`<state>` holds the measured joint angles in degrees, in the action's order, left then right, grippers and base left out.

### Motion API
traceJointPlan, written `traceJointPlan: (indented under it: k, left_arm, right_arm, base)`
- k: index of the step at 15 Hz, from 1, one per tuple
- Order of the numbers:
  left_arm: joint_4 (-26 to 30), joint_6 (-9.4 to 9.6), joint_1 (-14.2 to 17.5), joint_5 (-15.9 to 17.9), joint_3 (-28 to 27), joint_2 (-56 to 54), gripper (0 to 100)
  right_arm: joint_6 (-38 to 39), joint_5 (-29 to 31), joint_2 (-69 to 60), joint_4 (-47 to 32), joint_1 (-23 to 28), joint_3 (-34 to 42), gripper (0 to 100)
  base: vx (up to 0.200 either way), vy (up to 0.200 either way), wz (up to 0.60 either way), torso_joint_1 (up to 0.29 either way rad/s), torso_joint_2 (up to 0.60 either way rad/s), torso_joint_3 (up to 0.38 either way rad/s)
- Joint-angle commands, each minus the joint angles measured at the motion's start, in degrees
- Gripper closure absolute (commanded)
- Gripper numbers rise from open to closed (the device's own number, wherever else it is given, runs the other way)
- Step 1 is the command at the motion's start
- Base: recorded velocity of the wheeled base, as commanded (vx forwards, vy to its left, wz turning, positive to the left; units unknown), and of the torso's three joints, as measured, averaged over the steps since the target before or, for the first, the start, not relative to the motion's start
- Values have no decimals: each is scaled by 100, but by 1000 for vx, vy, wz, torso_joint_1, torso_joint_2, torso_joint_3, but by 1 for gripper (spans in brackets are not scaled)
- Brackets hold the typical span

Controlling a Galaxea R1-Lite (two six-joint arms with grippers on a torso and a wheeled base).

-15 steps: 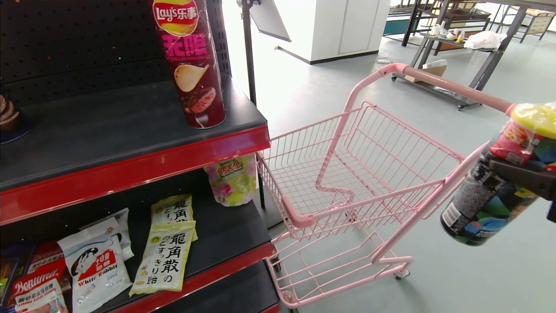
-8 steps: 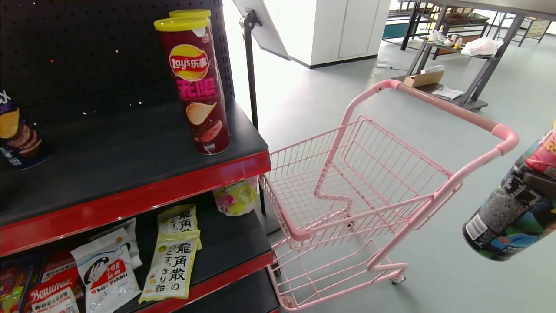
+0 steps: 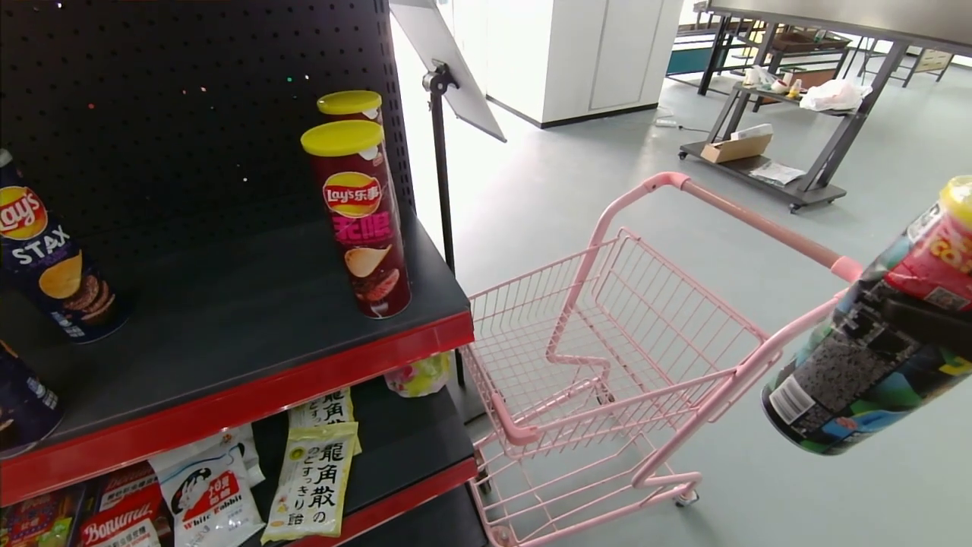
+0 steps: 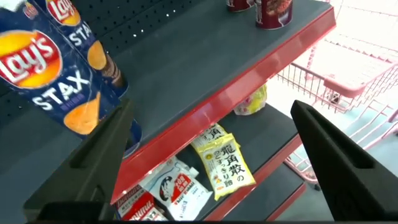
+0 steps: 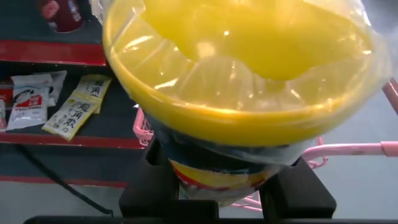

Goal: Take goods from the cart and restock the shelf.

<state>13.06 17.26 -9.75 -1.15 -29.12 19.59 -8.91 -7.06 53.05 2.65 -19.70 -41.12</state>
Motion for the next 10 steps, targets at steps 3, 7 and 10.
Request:
traceJointPlan:
  k: [3, 7, 10]
  left_arm:
    - [-14, 49, 0, 9, -94, 168, 0]
    - [-5, 49, 0, 9, -190, 247, 0]
    - [-22, 49, 0, 9, -278, 414, 0]
  right_arm:
    - [-49, -15, 328, 43, -148, -28, 100]
    - [-181, 29, 320, 43, -122, 25, 100]
    - [-190, 29, 320, 43, -122, 25, 100]
  base:
    - [0, 0, 0, 26, -59, -41]
    - [0, 0, 0, 0, 0, 0]
    - [0, 0, 0, 97, -242, -154]
